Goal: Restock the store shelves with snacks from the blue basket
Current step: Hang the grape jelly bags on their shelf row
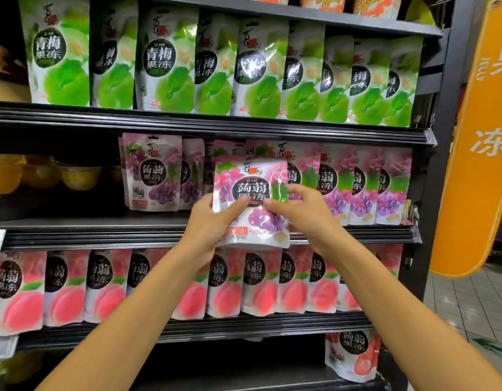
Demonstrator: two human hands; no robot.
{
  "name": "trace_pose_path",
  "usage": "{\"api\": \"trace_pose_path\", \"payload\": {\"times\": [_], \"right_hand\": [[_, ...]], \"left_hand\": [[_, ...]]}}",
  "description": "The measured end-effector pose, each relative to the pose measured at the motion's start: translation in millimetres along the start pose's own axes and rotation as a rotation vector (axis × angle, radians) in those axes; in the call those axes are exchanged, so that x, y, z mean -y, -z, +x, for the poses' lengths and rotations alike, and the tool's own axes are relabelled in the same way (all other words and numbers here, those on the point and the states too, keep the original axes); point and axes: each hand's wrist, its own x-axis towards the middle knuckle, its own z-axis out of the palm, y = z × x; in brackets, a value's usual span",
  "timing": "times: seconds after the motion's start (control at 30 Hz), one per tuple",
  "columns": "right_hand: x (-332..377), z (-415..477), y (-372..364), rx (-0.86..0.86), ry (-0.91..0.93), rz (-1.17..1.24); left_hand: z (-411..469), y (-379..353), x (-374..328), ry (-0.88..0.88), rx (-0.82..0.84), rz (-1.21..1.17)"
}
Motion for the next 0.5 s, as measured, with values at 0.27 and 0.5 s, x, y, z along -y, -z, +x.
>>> {"api": "trace_pose_path", "payload": {"times": [0.27,0.5], "right_hand": [[10,36,-11,-0.201,0.108,0.040],[-6,38,-26,-0.214,0.150,-0.229]], "left_hand": [[-2,9,-2,-0.575,-0.144,0.709],[-10,1,34,-0.466,-0.024,1.154]]}}
